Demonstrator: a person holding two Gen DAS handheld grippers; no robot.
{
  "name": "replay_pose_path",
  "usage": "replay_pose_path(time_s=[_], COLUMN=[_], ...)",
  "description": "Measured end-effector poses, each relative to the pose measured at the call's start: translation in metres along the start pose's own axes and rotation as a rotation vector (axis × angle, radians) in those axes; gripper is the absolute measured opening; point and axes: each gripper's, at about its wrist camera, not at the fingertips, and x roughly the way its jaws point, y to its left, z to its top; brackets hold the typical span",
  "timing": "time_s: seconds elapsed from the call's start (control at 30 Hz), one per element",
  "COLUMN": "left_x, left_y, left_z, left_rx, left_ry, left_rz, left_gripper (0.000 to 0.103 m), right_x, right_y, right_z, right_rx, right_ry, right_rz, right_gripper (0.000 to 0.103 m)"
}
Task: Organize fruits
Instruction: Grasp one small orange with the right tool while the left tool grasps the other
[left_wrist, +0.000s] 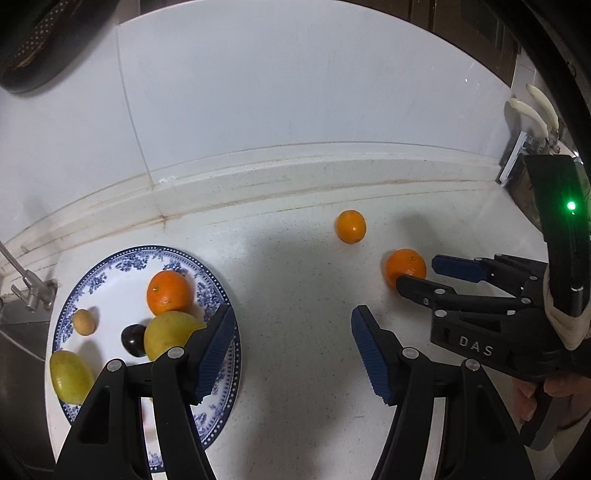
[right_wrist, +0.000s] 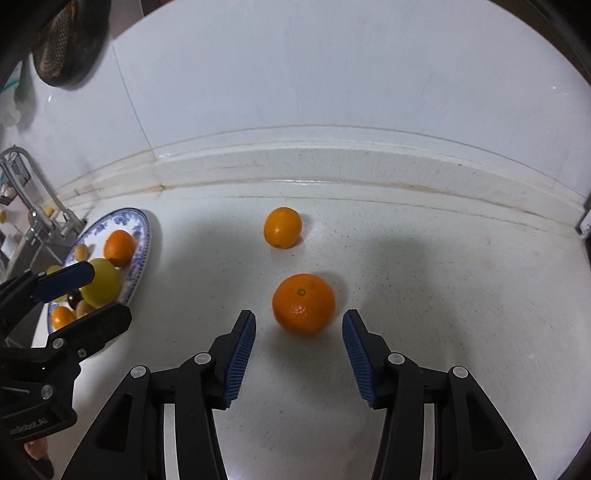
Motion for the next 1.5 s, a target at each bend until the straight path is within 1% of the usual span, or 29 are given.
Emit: replay_pose_path(time_s=[0.37, 0.43, 0.53, 0.67, 0.73, 0.93, 1.03, 1.17, 1.37, 1.5], left_x=[0.011, 0.013, 0.017, 0.022, 0.027, 0.043, 0.053, 0.067, 0.087, 0.095], left_y=[-0.002, -0.002, -0.002, -0.004, -0.007, -0.02, -0.029, -0.037, -0.045, -0.045], left_z=[0.002, 0.003, 0.006, 0.011, 0.016, 0.035, 0.044, 0.055, 0.066, 0.069], left_rx=[0.003, 0.002, -0.004, -0.001, 0.005, 0.02, 0.034, 0.031, 0.044, 0.044], left_ry=[0.018, 0.02, 0.02, 0.017, 0.016, 0.011, 0.012, 0.019, 0.03, 0.03], left_rz=[0.017, 0.02, 0.015, 0.003, -0.016, -0.064, -0.065, -0.084, -0.069, -0.039], left_gripper=[0.065, 0.065, 0.064, 0.064, 0.065, 0.064, 0.064, 0.064, 0.064, 0.062], right_x=[0.022, 0.024, 0.026, 0.023, 0.019, 0.006, 0.0, 0.001, 0.008, 0.013], right_y=[-0.003, -0.005, -0.008, -0.012, -0.017, -0.036, -0.047, -0.061, -0.073, -0.076], right_z=[0.008, 0.007, 0.006, 0.006, 0.007, 0.014, 0.013, 0.015, 0.019, 0.023], right_rx=[-0.025, -0.026, -0.011, 0.006, 0.018, 0.044, 0.055, 0.077, 0.096, 0.103], right_ry=[0.037, 0.041, 0.052, 0.036, 0.022, -0.024, -0.054, -0.06, -0.067, -0.071], right_rz=[0.002, 0.007, 0.041, 0.04, 0.035, -0.029, -0.058, -0.095, -0.119, -0.135], right_gripper=[0.05, 0.048, 0.043, 0.042, 0.042, 0.042, 0.042, 0.042, 0.042, 0.042])
